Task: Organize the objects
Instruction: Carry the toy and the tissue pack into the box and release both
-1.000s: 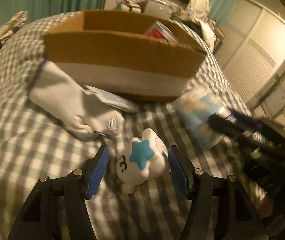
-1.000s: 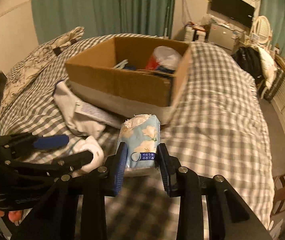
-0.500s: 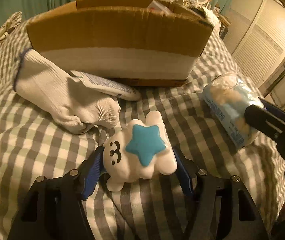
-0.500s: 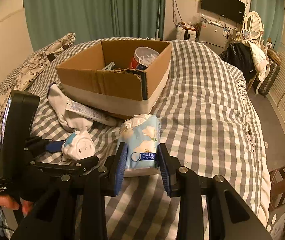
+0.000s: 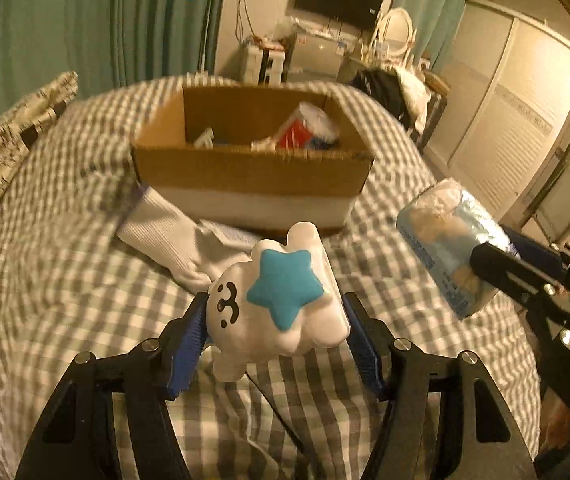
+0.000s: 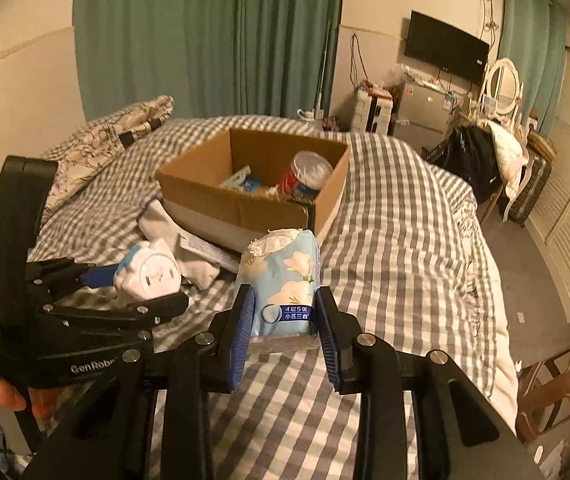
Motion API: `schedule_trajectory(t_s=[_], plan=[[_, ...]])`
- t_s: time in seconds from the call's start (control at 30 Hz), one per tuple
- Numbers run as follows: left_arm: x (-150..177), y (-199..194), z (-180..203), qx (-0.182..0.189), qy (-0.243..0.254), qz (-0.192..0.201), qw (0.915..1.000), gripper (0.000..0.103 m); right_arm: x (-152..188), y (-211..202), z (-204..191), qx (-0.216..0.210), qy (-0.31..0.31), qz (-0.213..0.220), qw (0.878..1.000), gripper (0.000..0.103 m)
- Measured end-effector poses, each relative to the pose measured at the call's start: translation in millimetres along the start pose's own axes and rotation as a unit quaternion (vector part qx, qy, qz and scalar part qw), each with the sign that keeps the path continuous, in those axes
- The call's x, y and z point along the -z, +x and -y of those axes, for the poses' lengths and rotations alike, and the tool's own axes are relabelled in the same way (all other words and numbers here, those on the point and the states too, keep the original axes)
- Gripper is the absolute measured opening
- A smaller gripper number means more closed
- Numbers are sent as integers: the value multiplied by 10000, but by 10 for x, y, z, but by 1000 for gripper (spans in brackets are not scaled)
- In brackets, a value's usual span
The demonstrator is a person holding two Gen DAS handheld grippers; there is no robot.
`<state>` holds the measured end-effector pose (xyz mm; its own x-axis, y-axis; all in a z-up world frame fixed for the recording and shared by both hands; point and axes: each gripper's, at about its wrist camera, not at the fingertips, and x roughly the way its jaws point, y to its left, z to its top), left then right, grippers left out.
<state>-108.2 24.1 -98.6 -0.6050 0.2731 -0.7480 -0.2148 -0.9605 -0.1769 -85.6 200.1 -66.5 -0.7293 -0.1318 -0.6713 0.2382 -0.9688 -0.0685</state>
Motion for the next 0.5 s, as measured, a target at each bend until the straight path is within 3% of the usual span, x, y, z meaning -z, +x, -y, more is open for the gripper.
schedule_trajectory(t_s=[0.23, 0.5], plan=[[-284, -287, -102, -48, 30, 429, 9991, 67, -213, -242, -95, 46, -185, 330, 9993, 31], [-901, -372, -209, -273, 182, 843, 9959, 67, -706, -280, -111, 1, -342, 746, 9966, 31]])
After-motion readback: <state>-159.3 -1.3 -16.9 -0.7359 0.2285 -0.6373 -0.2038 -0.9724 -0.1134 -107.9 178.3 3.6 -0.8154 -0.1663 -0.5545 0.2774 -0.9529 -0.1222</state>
